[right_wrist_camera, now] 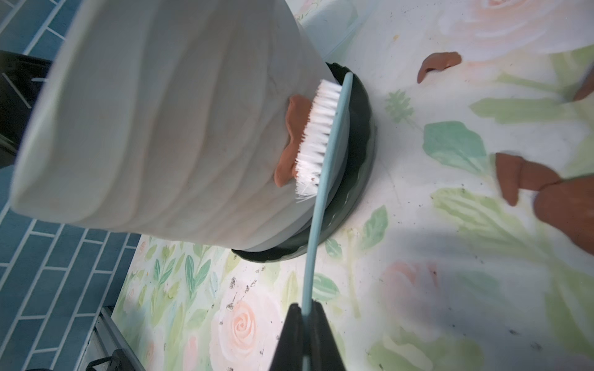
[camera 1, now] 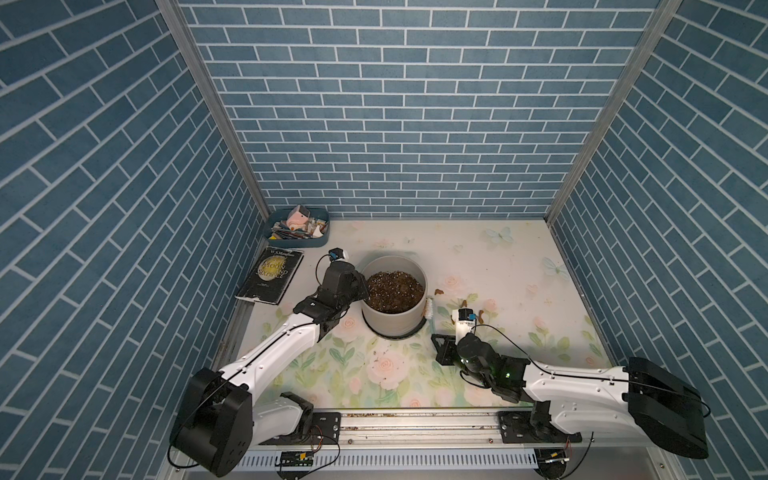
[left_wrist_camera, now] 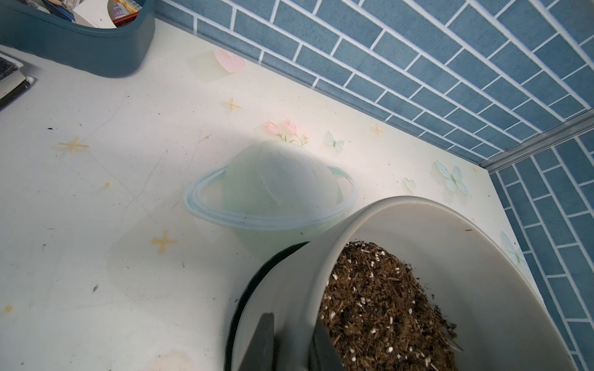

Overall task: Scrub the dried mud off the ceramic pot
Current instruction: Brush off the soil from the pot.

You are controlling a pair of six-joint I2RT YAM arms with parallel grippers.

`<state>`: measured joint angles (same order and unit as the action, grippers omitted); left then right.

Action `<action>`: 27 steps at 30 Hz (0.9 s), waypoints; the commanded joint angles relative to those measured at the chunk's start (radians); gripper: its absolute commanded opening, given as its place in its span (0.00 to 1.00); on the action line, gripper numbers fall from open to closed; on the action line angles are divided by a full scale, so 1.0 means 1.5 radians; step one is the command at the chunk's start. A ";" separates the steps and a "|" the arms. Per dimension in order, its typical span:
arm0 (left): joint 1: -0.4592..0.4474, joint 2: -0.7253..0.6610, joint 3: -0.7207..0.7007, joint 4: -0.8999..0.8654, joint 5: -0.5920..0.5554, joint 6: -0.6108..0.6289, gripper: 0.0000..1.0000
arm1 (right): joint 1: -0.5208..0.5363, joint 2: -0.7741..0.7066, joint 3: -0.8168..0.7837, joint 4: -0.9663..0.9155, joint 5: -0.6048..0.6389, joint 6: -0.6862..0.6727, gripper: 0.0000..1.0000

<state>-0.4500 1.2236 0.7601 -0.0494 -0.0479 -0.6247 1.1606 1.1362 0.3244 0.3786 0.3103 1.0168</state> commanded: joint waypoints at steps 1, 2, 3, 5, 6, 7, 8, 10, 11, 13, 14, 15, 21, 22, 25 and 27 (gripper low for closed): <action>-0.006 0.016 -0.018 -0.006 0.046 -0.038 0.00 | 0.012 -0.032 -0.001 0.032 -0.012 -0.024 0.00; -0.006 0.018 -0.015 -0.009 0.044 -0.036 0.00 | 0.013 -0.038 -0.003 0.028 -0.010 -0.029 0.00; -0.005 0.019 -0.013 -0.014 0.041 -0.034 0.00 | 0.013 -0.045 -0.005 0.025 -0.010 -0.033 0.00; -0.005 0.019 -0.012 -0.018 0.038 -0.030 0.00 | 0.011 -0.060 -0.014 0.028 -0.010 -0.039 0.00; -0.006 0.019 -0.012 -0.019 0.035 -0.028 0.00 | 0.012 -0.068 -0.019 0.028 -0.011 -0.039 0.00; -0.005 0.019 -0.011 -0.021 0.034 -0.027 0.00 | 0.011 -0.078 -0.022 0.025 -0.009 -0.040 0.00; -0.006 0.020 -0.011 -0.022 0.033 -0.025 0.00 | 0.012 -0.087 -0.024 0.017 -0.006 -0.041 0.00; -0.006 0.023 -0.009 -0.025 0.031 -0.023 0.00 | 0.012 -0.103 -0.031 0.012 -0.004 -0.043 0.00; -0.006 0.024 -0.008 -0.025 0.031 -0.022 0.00 | 0.011 -0.111 -0.035 0.010 -0.004 -0.045 0.00; -0.005 0.027 -0.007 -0.027 0.032 -0.021 0.00 | 0.011 -0.129 -0.039 -0.006 0.000 -0.047 0.00; -0.006 0.027 -0.007 -0.027 0.032 -0.020 0.00 | 0.012 -0.136 -0.040 -0.016 0.003 -0.046 0.00; -0.005 0.027 -0.007 -0.027 0.032 -0.020 0.00 | 0.011 -0.146 -0.043 -0.024 0.004 -0.046 0.00; -0.006 0.025 -0.003 -0.034 0.029 -0.016 0.00 | 0.012 -0.229 -0.061 -0.094 0.020 -0.041 0.00; -0.005 0.025 -0.003 -0.036 0.028 -0.015 0.00 | 0.012 -0.243 -0.064 -0.111 0.021 -0.041 0.00; -0.006 0.025 0.000 -0.038 0.026 -0.013 0.00 | 0.012 -0.288 -0.068 -0.163 0.021 -0.039 0.00; -0.006 0.025 0.002 -0.039 0.026 -0.012 0.00 | 0.012 -0.310 -0.069 -0.197 0.014 -0.040 0.00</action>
<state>-0.4530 1.2358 0.7734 -0.0566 -0.0475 -0.6044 1.1702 0.7078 0.2325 0.1898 0.3244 0.9894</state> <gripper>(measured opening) 0.201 0.053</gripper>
